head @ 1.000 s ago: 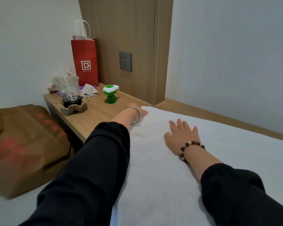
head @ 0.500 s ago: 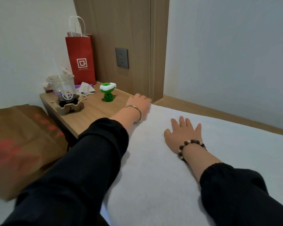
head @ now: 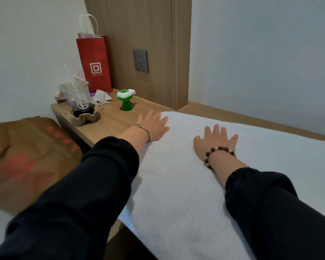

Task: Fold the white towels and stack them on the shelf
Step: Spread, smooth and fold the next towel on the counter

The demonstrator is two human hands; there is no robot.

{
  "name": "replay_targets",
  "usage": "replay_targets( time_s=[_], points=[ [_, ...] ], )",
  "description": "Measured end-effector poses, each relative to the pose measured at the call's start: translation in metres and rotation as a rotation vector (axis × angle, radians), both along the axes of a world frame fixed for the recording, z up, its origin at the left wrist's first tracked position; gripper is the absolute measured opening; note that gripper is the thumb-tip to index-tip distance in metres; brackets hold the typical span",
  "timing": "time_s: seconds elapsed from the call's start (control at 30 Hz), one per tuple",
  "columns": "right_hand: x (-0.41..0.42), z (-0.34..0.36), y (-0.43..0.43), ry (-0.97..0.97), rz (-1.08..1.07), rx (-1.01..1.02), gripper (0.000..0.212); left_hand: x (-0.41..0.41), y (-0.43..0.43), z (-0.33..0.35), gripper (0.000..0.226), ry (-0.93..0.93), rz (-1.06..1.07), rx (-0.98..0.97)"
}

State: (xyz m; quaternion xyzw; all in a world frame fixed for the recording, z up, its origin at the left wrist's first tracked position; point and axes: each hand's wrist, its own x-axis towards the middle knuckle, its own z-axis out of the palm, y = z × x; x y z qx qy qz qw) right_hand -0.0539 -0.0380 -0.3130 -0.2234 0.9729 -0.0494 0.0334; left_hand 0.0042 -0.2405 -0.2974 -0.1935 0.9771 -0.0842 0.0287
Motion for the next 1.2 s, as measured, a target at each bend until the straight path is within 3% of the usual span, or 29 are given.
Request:
replay_targets(
  time_s=[0.1, 0.17, 0.37, 0.47, 0.57, 0.67, 0.8, 0.9, 1.1, 1.2],
  points=[
    [0.005, 0.005, 0.002, -0.01, 0.014, 0.013, 0.062, 0.02, 0.046, 0.001, 0.051, -0.005, -0.189, 0.113],
    [0.011, 0.009, 0.007, -0.022, 0.006, 0.034, 0.06, 0.046, 0.06, -0.004, 0.051, -0.021, -0.16, 0.206],
    [0.049, 0.022, 0.023, -0.117, -0.032, 0.148, 0.06, 0.105, 0.049, -0.016, 0.052, 0.066, -0.035, 0.214],
    [0.093, 0.021, 0.021, -0.167, 0.077, 0.117, 0.062, 0.103, 0.051, -0.017, 0.053, 0.078, -0.041, 0.217],
    [0.13, 0.005, 0.032, -0.09, 0.173, 0.018, 0.06, 0.108, 0.047, -0.021, 0.055, 0.129, -0.017, 0.207],
    [0.136, 0.001, 0.046, -0.035, 0.202, -0.03, 0.059, 0.127, 0.038, -0.033, 0.057, 0.285, 0.128, 0.211],
    [0.137, 0.005, 0.045, -0.048, 0.205, -0.013, 0.059, 0.16, 0.027, -0.057, 0.063, 0.701, 0.422, 0.593],
    [0.138, 0.007, 0.046, -0.048, 0.209, -0.016, 0.059, 0.177, 0.027, -0.068, 0.075, 0.921, 0.524, 1.009],
    [0.141, 0.013, 0.048, -0.058, 0.216, -0.008, 0.058, 0.183, 0.016, -0.061, 0.077, 0.979, 0.694, 1.264],
    [0.142, 0.014, 0.047, -0.056, 0.216, -0.009, 0.058, 0.187, 0.007, -0.058, 0.078, 0.787, 0.758, 1.42]
  ],
)
